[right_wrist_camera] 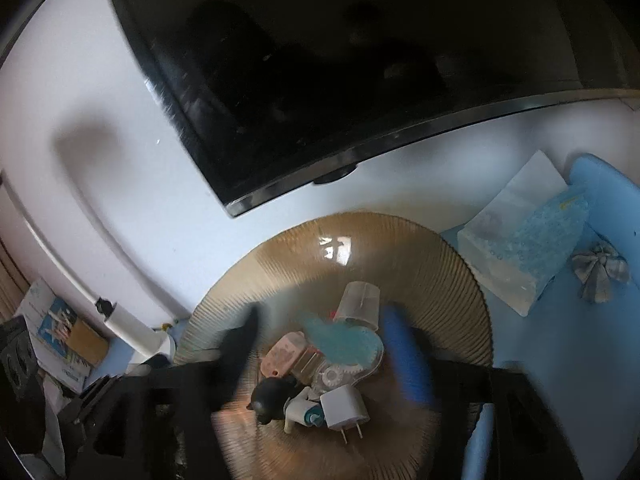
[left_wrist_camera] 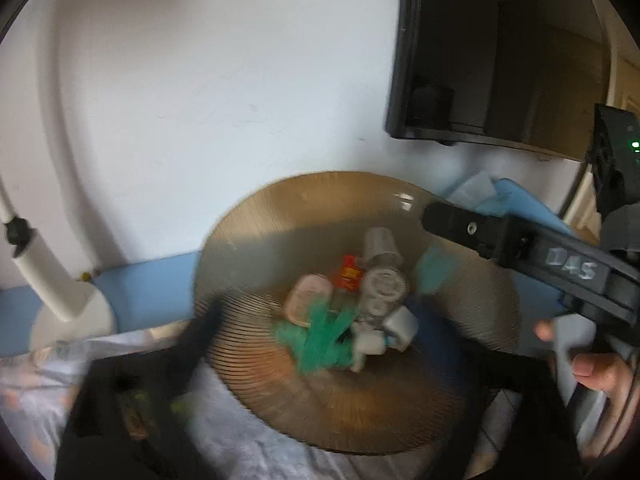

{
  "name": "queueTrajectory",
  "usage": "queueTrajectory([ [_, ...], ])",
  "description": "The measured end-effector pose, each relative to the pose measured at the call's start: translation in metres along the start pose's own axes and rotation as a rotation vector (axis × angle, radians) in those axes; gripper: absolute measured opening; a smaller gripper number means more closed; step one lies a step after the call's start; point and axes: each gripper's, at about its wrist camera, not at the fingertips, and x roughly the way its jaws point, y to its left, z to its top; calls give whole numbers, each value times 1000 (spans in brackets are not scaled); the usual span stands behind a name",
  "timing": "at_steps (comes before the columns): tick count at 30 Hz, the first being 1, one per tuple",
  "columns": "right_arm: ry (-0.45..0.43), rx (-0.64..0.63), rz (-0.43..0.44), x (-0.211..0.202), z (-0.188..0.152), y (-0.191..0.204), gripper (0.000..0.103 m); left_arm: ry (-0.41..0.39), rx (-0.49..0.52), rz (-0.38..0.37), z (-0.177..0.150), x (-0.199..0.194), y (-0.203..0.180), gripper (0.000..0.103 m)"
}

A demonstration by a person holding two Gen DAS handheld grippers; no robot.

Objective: Organize rigid objects
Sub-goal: 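Carry both translucent toys over the gold bowl and open both grippers, then move both tools back over the remaining pile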

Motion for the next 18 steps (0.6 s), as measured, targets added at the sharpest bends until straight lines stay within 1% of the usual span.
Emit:
queueTrajectory([
  [1,-4,23,0,-2,1,-3,103,26,-17,-39,1,2,1,102],
  [2,-7,37,11,-4,2,-5,103,45,-32,-63,2,4,3,102],
  [3,-4,45,19,-6,2,-6,103,47,-39,-64,2,4,4,102],
  [7,15,47,12,-7,0,-3,103,43,-30,4,-3,-2,8,102],
  [12,21,56,9,-14,-6,2,103,42,-37,52,-5,-13,19,102],
  [18,26,44,13,-19,-11,22,103,17,-67,93,-7,-42,44,102],
])
